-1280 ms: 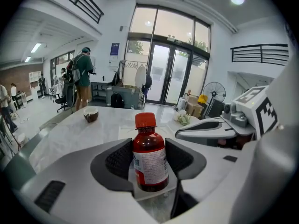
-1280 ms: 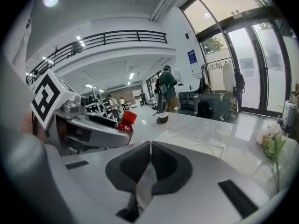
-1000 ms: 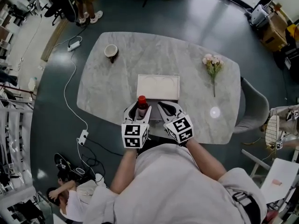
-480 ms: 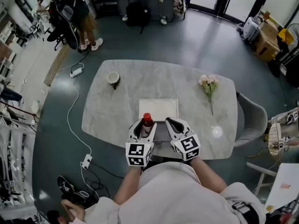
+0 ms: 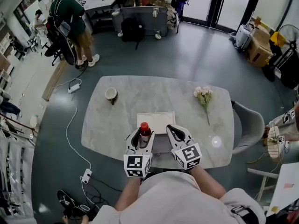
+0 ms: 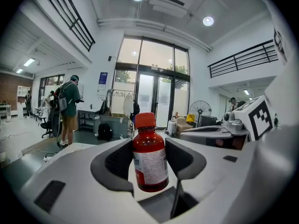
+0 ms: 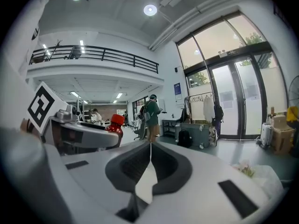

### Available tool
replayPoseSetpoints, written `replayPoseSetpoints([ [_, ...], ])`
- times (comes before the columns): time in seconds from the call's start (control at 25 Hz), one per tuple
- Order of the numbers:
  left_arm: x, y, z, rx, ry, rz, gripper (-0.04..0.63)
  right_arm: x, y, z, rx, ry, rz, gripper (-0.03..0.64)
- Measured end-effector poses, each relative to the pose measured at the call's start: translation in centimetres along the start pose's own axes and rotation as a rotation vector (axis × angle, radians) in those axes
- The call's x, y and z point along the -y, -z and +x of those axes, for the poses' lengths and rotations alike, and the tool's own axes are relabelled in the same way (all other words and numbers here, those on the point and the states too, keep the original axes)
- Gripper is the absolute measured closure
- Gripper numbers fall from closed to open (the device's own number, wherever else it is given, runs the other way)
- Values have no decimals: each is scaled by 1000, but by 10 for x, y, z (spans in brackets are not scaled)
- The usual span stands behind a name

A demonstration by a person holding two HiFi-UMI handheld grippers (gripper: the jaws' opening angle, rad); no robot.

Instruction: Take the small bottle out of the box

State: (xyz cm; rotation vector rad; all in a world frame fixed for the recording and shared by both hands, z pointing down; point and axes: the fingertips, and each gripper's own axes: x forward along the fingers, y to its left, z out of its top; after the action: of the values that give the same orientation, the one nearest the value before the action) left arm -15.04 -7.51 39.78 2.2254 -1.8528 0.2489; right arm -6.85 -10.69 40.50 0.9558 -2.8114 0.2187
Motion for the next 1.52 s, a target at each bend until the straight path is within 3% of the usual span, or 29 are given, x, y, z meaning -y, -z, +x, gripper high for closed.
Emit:
replayPoseSetpoints([
  [0.92, -1, -84, -19, 216, -8, 49, 373, 21, -82, -25, 204, 88, -85, 591],
  [1.52, 0, -99, -27, 263, -2, 39, 373, 22, -98, -36, 241, 110, -116, 591],
])
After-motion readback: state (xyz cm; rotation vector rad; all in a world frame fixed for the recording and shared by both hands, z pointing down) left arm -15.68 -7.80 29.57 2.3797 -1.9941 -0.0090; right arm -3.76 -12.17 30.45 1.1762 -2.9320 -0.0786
